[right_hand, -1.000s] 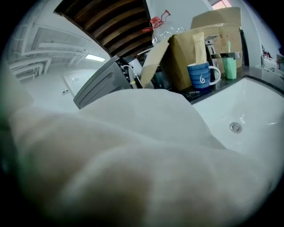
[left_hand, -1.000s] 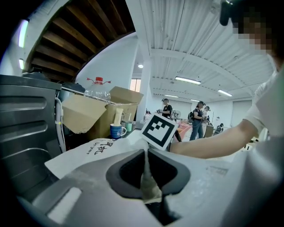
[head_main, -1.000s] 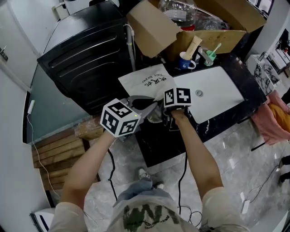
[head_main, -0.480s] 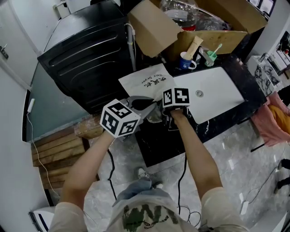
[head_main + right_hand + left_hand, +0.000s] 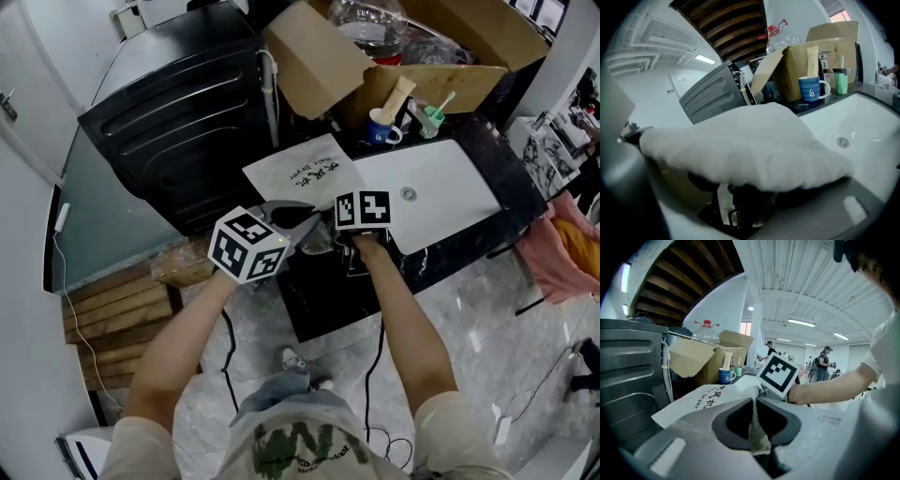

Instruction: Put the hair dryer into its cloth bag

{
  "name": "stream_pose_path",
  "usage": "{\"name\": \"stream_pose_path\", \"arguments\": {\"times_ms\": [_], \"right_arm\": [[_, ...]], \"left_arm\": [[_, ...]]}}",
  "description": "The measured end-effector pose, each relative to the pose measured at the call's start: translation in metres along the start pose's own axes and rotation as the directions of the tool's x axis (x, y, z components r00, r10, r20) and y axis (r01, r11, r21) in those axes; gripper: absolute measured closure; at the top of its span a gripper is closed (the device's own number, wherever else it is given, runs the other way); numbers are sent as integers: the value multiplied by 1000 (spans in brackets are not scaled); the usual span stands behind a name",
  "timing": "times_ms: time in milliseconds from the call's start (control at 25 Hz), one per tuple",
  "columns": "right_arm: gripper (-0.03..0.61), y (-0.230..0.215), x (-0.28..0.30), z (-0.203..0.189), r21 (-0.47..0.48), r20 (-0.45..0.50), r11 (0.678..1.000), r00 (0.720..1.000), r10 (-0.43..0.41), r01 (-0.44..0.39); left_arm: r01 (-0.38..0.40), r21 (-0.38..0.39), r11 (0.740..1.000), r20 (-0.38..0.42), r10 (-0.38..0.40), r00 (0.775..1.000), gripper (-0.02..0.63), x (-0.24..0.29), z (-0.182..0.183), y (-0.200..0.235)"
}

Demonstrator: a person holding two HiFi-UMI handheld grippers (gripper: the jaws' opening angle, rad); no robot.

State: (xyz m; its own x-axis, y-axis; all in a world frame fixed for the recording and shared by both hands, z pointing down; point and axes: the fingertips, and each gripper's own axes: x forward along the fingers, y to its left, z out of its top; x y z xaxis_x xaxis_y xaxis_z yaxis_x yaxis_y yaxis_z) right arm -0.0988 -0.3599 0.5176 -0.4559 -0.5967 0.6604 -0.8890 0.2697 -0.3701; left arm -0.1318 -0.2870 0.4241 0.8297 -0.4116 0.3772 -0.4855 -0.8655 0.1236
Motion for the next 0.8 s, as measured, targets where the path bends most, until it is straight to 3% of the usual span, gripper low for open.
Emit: {"name": "stream_pose_path", "arguments": {"times_ms": [520, 800], "right_arm": [[263, 8, -44, -14, -51, 33, 999, 999, 8, -6], [321, 16, -73, -17, -88, 71, 996, 997, -4, 10]], "left_arm": [[-73, -28, 997, -22, 73, 997, 583, 1, -11, 1], [-120, -43, 992, -46, 118, 992, 578, 1, -16, 2]]}}
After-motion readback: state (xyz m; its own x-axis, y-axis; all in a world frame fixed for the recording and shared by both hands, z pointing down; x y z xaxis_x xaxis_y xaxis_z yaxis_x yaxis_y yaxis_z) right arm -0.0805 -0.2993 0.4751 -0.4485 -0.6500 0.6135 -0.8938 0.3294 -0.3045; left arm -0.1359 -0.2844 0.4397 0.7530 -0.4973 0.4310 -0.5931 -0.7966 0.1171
